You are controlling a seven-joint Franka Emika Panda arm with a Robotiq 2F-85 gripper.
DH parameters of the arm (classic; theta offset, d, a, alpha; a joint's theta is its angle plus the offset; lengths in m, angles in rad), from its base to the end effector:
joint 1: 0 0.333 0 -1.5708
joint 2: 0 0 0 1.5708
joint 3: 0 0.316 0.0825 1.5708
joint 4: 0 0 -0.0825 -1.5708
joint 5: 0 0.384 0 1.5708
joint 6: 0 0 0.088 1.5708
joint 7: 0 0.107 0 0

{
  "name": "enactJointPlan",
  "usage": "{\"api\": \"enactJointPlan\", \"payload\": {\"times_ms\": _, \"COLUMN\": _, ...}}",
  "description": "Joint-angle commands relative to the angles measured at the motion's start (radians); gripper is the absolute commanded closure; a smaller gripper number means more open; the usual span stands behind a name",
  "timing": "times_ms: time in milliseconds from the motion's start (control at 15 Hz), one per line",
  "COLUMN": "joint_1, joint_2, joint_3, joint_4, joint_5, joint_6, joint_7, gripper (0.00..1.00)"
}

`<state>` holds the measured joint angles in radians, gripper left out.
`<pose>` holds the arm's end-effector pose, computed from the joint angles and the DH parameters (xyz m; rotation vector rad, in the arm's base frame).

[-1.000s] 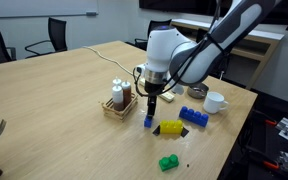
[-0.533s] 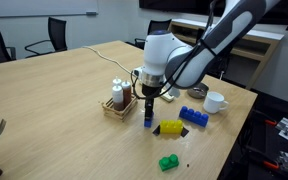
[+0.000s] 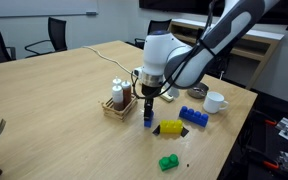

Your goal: Put the small blue block on the yellow block

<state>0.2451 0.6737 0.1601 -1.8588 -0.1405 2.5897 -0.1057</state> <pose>0.5931 0.2514 0.1640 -2.9745 -0.9044 -0.1019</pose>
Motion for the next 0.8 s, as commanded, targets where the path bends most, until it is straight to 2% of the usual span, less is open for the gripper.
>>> {"api": "enactJointPlan", "payload": {"times_ms": 0, "joint_1": -0.002, "joint_2": 0.009, "joint_3": 0.002, "joint_4": 0.012, "joint_5": 0.017, "joint_6": -0.020, "joint_7": 0.019, "gripper": 0.00}}
{"api": "enactJointPlan", "payload": {"times_ms": 533, "joint_1": 0.004, "joint_2": 0.023, "joint_3": -0.002, "joint_4": 0.008, "joint_5": 0.017, "joint_6": -0.020, "joint_7": 0.047, "gripper": 0.00}}
{"api": "enactJointPlan", "payload": {"times_ms": 600, "joint_1": 0.004, "joint_2": 0.022, "joint_3": -0.002, "joint_4": 0.008, "joint_5": 0.016, "joint_6": -0.019, "joint_7": 0.049, "gripper": 0.07}}
{"api": "enactJointPlan", "payload": {"times_ms": 667, "joint_1": 0.004, "joint_2": 0.022, "joint_3": -0.002, "joint_4": 0.008, "joint_5": 0.016, "joint_6": -0.018, "joint_7": 0.049, "gripper": 0.26}}
{"api": "enactJointPlan", "payload": {"times_ms": 733, "joint_1": 0.004, "joint_2": 0.022, "joint_3": -0.002, "joint_4": 0.008, "joint_5": 0.016, "joint_6": -0.015, "joint_7": 0.051, "gripper": 0.30}}
